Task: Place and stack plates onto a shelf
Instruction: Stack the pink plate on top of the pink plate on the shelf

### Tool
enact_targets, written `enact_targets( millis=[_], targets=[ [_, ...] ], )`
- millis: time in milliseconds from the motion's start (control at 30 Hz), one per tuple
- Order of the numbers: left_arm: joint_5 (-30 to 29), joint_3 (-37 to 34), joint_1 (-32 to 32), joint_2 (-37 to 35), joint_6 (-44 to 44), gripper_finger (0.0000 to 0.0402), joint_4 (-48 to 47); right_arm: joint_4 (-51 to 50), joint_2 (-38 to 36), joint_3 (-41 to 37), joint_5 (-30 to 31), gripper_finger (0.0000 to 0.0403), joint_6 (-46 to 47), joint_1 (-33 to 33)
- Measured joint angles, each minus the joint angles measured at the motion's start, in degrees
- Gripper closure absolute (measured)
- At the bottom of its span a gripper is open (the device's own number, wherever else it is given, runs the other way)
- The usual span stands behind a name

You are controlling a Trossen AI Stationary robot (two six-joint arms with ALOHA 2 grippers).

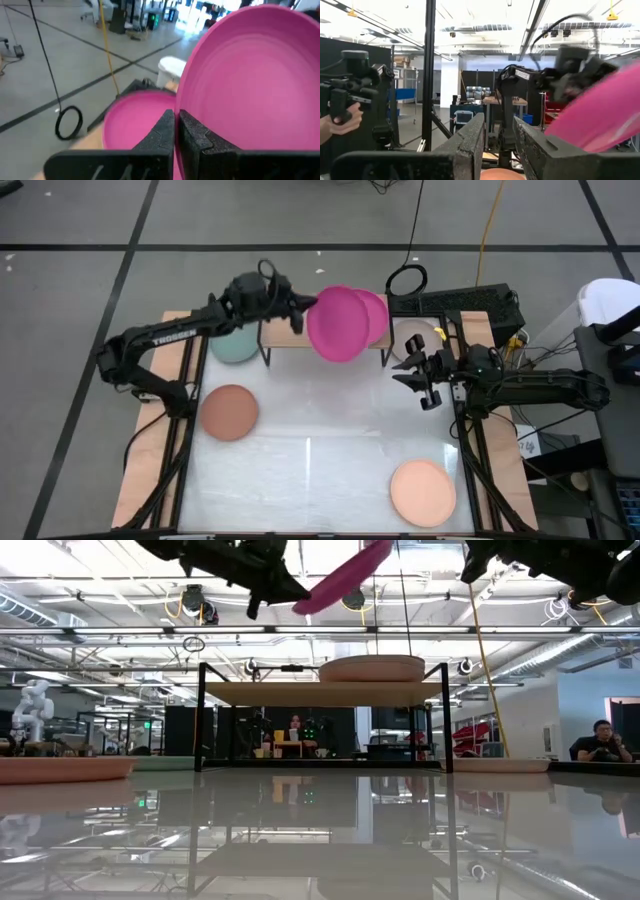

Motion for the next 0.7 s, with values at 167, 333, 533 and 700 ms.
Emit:
enact_targets(
  millis=[167, 333, 533, 700],
  targets=[
    [1.7, 10.0, 2.4, 8.5, -0.2, 0.0394, -7.5, 0.1, 0.0, 0.0, 0.0, 0.0314, 0.3, 0.0],
    [1.9, 21.3, 4.7, 17.5, -0.3, 0.0394, -17.0, -0.1, 0.0, 0.0, -0.1, 0.0314, 0.2, 0.0],
    [1.6, 29.8, 7.0, 24.9, -1.9, 0.0394, -24.9, -0.4, 0.0, 0.0, -0.1, 0.0314, 0.1, 0.0],
    [1.8, 31.3, 7.9, 27.2, -3.1, 0.0394, -26.4, -0.3, 0.0, 0.0, -0.1, 0.0314, 0.0, 0.0]
  ],
)
